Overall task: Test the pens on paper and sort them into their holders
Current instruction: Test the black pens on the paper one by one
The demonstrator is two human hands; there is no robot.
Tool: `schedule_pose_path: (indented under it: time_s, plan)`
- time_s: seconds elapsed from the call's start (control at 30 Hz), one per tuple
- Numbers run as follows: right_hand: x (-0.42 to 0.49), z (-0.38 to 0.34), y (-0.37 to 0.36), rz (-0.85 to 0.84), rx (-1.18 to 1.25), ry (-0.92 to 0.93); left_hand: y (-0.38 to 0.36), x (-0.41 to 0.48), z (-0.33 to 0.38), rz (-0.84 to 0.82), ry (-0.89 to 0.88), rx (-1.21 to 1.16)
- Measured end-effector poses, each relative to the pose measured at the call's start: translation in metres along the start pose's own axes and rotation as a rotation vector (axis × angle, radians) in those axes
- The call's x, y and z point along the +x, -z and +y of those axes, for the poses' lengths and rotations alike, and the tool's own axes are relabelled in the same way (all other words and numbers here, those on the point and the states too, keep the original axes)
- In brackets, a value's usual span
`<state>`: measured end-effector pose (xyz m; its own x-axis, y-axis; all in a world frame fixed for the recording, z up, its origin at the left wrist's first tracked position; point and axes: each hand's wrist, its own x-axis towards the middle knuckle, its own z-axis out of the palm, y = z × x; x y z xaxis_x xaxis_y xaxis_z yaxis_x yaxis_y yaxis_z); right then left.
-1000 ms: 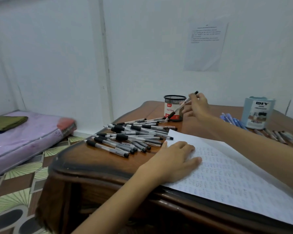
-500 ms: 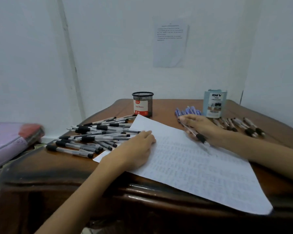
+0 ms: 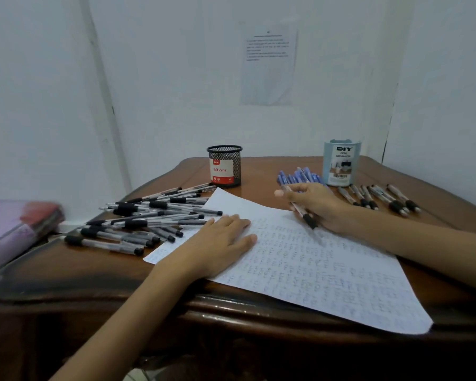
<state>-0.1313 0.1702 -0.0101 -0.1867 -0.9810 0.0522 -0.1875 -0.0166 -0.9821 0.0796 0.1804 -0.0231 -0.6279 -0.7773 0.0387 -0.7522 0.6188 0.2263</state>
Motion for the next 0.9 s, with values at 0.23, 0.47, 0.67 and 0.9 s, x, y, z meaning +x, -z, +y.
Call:
schedule_pose_path:
  time_s: [0.23,0.47,0.67,0.9]
  plan:
    - [0.022,0.001,-0.015,0.046,0.343,-0.092,0.001,-0.005,0.006,0.063,0.037,0.121]
    - [0.013,0.000,-0.005,-0.078,0.470,-0.012,-0.001,-0.003,0.004,0.097,0.031,0.147]
    - [0.011,0.003,-0.016,-0.100,0.111,0.044,-0.003,-0.004,0.003,0.100,0.029,0.103]
    - [0.013,0.009,-0.018,-0.027,-0.031,0.180,-0.003,-0.005,0.003,0.097,0.038,0.083]
